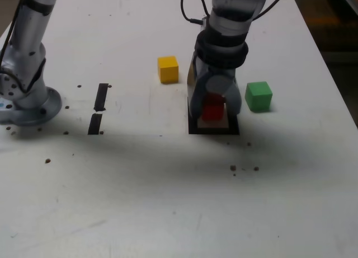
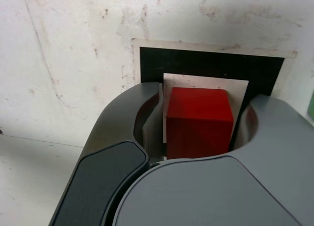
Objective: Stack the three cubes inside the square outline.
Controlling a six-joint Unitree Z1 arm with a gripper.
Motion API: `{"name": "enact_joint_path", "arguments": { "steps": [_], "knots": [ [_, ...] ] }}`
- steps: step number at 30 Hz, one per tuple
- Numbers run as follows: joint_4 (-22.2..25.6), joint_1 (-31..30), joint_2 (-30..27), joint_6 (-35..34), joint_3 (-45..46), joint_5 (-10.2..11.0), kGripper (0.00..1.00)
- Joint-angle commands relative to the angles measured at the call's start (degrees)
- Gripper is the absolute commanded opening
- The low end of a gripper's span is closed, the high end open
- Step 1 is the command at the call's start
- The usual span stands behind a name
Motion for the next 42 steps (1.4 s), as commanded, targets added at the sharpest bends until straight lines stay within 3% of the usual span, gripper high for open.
{"name": "enact_joint_path", "arguments": {
  "steps": [1, 5, 10, 13, 16, 22, 28, 42],
  "knots": [
    [0.38, -0.09, -1.24, 0.31, -0.33, 0.02, 0.96],
    [3.21, -0.09, -4.28, 1.38, -1.61, 0.15, 1.00],
    [11.95, 0.62, -9.31, 2.82, -4.84, 1.92, 1.00],
    [16.47, 3.60, -12.39, 2.95, -4.59, 3.44, 1.00],
    [17.34, 7.81, -14.03, 2.27, -1.96, 3.86, 1.00],
    [12.04, 14.28, -15.52, -1.56, 5.71, 4.29, 1.00],
    [4.20, 17.98, -15.13, 0.34, 12.18, 3.11, 0.98],
    [-1.43, 19.26, -8.91, 2.77, 15.37, 4.45, 0.85]
  ]
}}
